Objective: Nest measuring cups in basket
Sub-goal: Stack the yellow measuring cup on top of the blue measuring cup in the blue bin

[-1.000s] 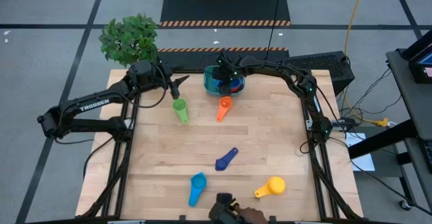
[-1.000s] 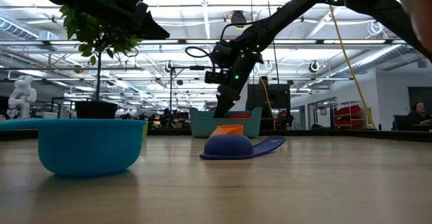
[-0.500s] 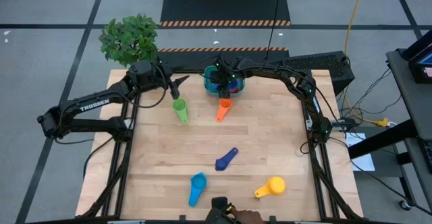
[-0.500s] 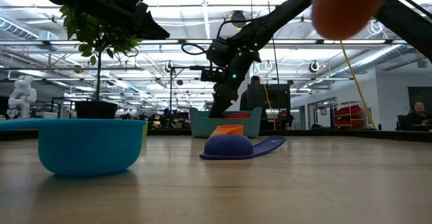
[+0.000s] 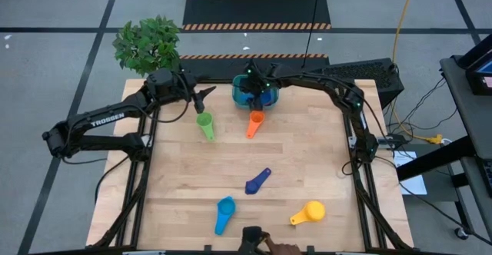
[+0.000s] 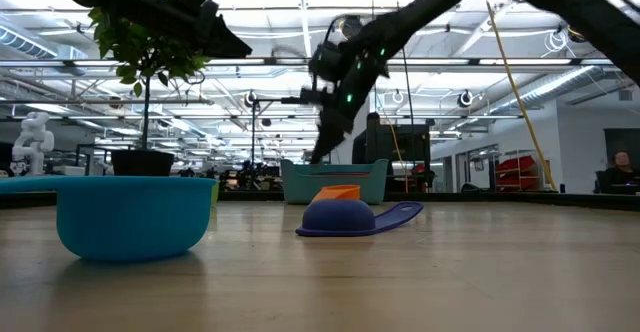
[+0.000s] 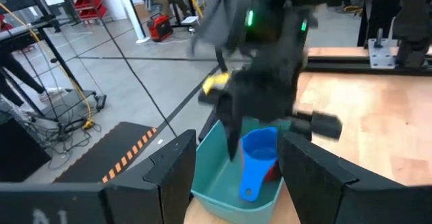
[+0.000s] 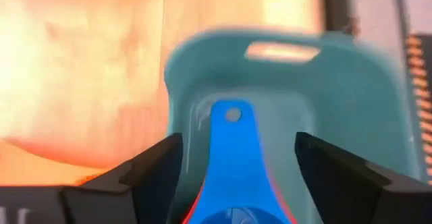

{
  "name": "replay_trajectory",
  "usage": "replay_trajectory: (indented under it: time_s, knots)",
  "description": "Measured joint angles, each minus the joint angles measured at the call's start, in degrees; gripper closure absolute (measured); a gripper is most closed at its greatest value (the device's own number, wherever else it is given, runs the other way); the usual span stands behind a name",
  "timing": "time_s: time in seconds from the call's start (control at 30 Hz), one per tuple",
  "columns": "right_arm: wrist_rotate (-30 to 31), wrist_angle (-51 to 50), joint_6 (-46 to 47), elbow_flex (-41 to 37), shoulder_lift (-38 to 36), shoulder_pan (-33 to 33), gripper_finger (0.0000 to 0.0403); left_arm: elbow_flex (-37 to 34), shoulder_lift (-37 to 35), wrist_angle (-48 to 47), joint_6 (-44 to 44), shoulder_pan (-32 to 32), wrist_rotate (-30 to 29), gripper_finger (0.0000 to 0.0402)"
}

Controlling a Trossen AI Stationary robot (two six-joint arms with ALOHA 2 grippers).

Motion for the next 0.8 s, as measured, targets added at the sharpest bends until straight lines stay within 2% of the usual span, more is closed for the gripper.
replay_trajectory:
  time_s: [0.17, 0.37, 0.67, 0.8]
  knots:
    - [3.03, -3.58, 2.75, 0.07, -7.1, 2.14, 0.0106, 0.0, -1.42, 0.19, -0.94, -1.58, 0.91, 0.0195]
    - [2.68, -9.66, 11.09, 0.13, -14.62, 6.79, 0.0114, 0.0, -4.44, 1.45, -4.13, -6.53, 0.87, 0.0195]
    - [3.01, -23.12, 21.73, 0.07, -18.45, 20.56, 0.0119, 0.0, -4.88, 6.14, -3.68, -19.5, 0.58, 0.0195]
    - [5.88, -29.2, 25.91, -0.32, -18.41, 27.23, 0.0119, 0.0, -4.85, 4.65, -4.34, -23.16, -1.83, 0.0195]
